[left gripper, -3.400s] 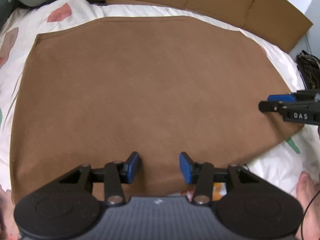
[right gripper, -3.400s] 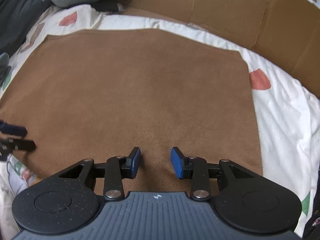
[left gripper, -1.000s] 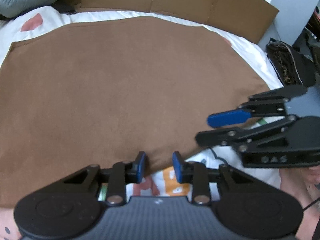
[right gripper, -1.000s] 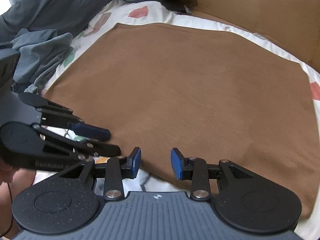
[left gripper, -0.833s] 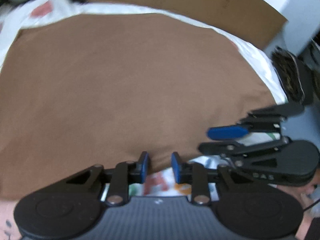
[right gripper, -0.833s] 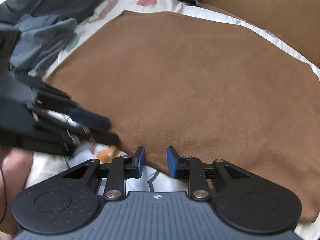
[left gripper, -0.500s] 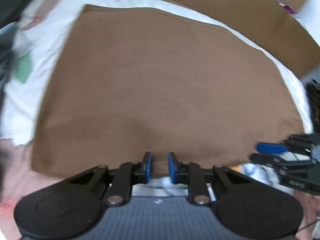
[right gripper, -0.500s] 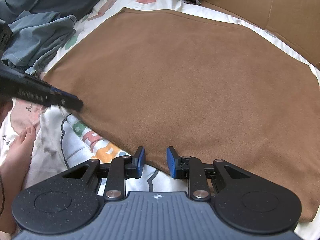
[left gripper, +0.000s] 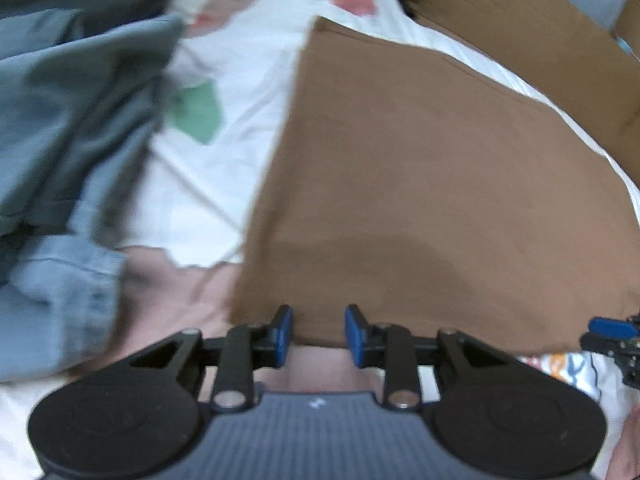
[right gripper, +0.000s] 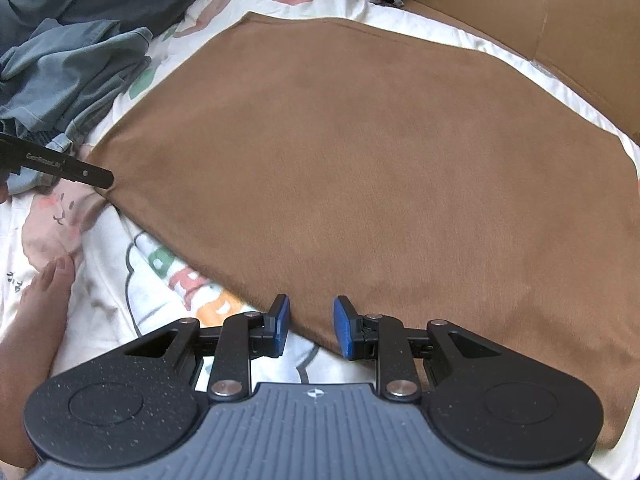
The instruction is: Fold clothes
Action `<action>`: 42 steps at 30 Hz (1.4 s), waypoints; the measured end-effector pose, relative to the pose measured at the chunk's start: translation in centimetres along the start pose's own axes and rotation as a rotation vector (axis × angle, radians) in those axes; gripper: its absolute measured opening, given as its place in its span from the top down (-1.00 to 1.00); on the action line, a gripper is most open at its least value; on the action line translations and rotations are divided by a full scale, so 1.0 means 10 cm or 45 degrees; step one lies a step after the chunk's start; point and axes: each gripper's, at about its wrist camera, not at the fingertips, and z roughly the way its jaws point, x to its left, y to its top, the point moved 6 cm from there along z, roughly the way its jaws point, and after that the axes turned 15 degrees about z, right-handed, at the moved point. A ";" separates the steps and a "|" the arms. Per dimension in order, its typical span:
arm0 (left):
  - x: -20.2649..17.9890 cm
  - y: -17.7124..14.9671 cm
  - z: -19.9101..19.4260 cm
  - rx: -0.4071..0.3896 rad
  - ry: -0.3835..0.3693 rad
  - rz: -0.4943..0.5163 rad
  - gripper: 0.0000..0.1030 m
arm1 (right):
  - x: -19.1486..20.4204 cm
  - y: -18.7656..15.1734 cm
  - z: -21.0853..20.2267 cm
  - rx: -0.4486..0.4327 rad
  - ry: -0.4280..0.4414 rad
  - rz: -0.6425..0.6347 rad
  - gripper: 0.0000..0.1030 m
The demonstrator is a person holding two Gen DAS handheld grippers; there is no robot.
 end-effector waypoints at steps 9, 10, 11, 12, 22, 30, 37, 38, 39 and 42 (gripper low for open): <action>0.27 -0.12 0.01 -0.054 0.007 -0.307 0.30 | 0.18 0.13 0.05 0.054 -0.010 -0.061 0.44; 0.27 -0.14 0.04 -0.066 -0.010 -0.331 0.30 | 0.20 0.14 0.05 0.063 -0.012 -0.070 0.44; 0.28 -0.16 0.06 -0.080 -0.031 -0.355 0.29 | 0.22 0.15 0.06 0.071 -0.014 -0.079 0.44; 0.29 -0.18 0.08 -0.098 -0.054 -0.390 0.29 | 0.23 0.17 0.06 0.078 -0.020 -0.089 0.44; 0.55 -0.36 0.11 -0.284 -0.259 -0.681 0.22 | 0.43 0.28 0.05 0.165 -0.038 -0.171 0.51; 0.71 -0.57 0.23 -0.498 -0.471 -0.873 0.15 | 0.54 0.33 0.00 0.213 -0.061 -0.210 0.51; 0.75 -0.61 0.28 -0.538 -0.543 -0.886 0.46 | 0.58 0.24 0.01 0.244 -0.072 -0.251 0.51; 0.76 -0.62 0.29 -0.532 -0.549 -0.889 0.56 | 0.58 0.23 0.02 0.247 -0.071 -0.254 0.51; 0.77 -0.63 0.29 -0.528 -0.552 -0.893 0.63 | 0.59 0.22 0.02 0.249 -0.068 -0.256 0.51; 0.79 -0.60 0.30 -0.522 -0.556 -0.906 0.71 | 0.61 0.23 0.06 0.246 -0.058 -0.252 0.51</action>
